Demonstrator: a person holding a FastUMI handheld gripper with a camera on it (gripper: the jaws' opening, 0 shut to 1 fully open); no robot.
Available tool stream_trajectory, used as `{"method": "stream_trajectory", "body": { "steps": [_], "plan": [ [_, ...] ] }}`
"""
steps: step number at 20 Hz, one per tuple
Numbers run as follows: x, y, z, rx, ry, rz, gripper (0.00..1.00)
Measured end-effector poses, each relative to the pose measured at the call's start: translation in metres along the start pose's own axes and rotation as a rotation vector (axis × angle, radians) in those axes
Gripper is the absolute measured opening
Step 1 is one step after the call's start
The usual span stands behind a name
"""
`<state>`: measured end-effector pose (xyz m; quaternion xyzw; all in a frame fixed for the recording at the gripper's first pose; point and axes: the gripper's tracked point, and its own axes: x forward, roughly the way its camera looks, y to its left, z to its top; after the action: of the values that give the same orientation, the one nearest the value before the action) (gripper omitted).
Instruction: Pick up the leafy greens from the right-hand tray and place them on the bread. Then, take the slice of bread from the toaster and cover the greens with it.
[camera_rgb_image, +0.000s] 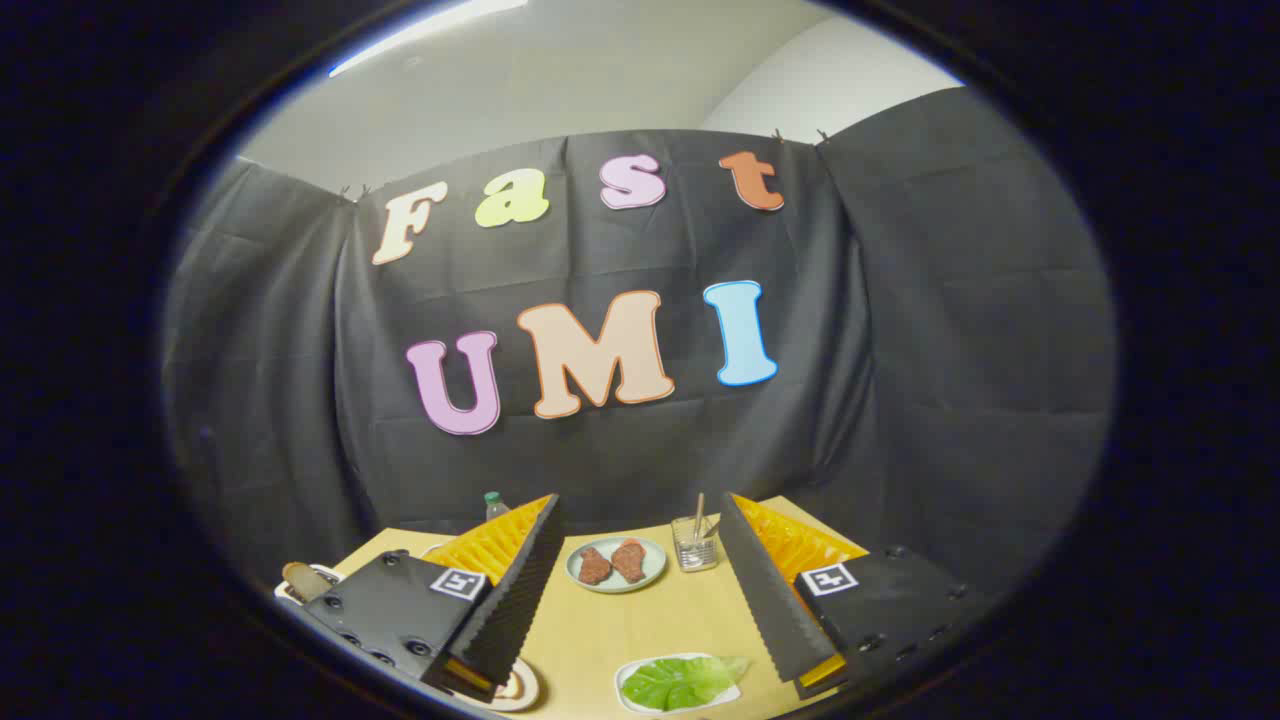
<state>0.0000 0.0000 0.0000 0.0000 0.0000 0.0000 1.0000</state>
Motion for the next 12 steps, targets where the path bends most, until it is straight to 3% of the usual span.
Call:
{"method": "stream_trajectory", "body": {
  "steps": [12],
  "plan": [
    [-0.0051, 0.0043, -0.0097, -0.047, 0.021, -0.062, 0.98]
  ]
}}
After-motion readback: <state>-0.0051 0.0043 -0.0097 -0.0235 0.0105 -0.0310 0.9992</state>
